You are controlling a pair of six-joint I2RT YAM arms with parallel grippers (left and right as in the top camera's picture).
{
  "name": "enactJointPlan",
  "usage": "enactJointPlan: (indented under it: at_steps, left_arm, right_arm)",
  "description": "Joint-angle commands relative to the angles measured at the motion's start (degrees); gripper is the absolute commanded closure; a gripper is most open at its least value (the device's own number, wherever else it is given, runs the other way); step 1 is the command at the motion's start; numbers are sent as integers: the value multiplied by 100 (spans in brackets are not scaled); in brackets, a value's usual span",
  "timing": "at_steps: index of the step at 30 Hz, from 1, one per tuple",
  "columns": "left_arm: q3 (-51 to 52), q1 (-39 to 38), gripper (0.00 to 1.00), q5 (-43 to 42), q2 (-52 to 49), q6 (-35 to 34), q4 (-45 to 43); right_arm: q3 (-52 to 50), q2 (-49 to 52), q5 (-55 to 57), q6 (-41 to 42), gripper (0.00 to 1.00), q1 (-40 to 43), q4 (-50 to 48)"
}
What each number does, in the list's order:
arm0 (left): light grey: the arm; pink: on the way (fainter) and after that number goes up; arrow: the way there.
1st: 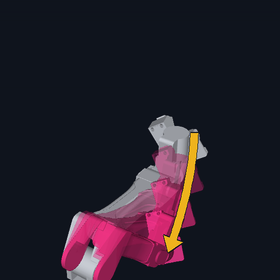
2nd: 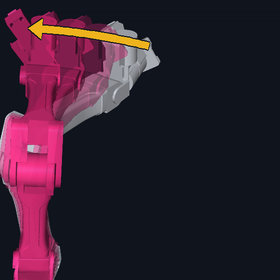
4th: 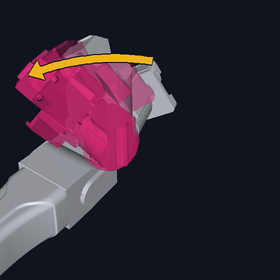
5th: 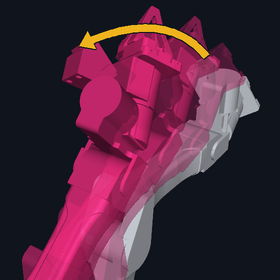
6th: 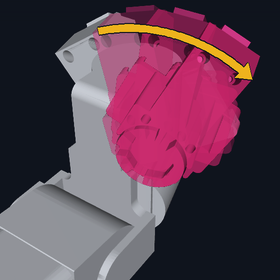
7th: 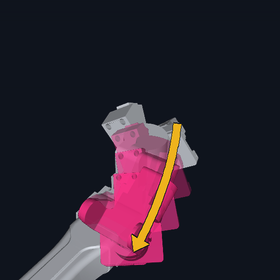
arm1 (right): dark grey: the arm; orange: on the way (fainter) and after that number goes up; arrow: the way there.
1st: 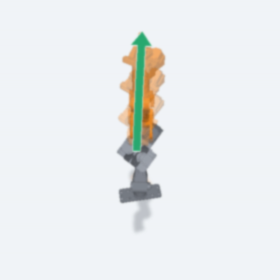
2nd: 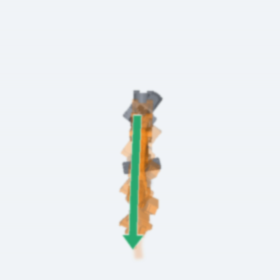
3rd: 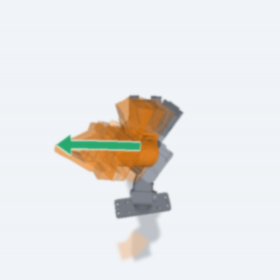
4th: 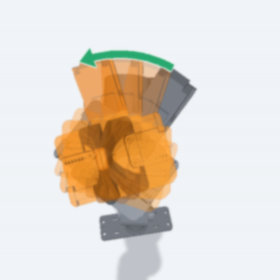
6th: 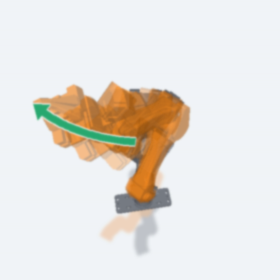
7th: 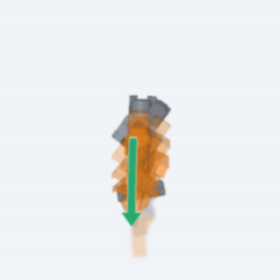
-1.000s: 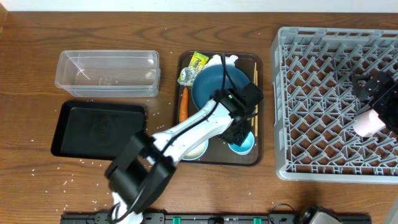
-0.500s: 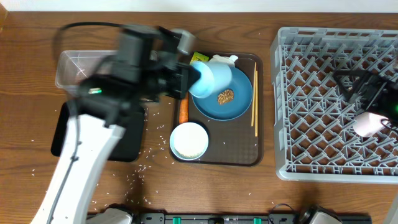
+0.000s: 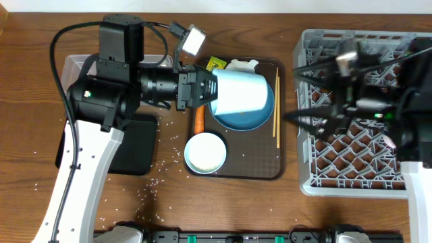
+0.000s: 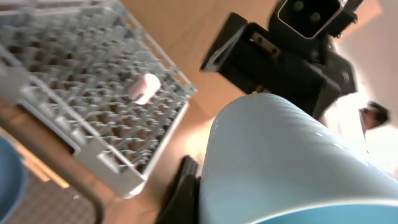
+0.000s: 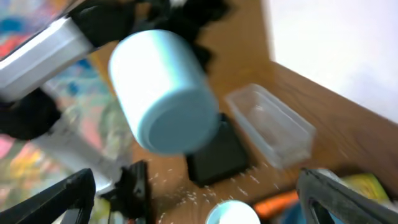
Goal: Sort waste into correct bins and load items into the dishwasher rack
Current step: 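Lift the blue cup and hand it to the right gripper, then place the blue cup into the dish rack beside the pink cup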
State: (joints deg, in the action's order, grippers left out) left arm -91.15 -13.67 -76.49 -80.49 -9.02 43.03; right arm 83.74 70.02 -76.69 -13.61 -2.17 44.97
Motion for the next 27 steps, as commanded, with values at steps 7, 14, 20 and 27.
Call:
enactJointPlan:
  at_steps: [7, 14, 20, 27]
  left_arm:
    - [-4, -249, 94, -667, 13, 9, -74]
    - [-4, -254, 93, -645, 13, 9, -197]
    - [-4, -254, 92, -577, 13, 11, -382]
    - [-4, 15, 32, 492, 13, 11, -389]
  right_arm:
    - [44, 79, 474, 382, 2, -1126, -1040]
    - [44, 125, 448, 527, 23, -1604, -1329]
    - [44, 111, 625, 844, 38, -1585, -1300]
    - [44, -125, 1049, 1169, 42, -660, -1045]
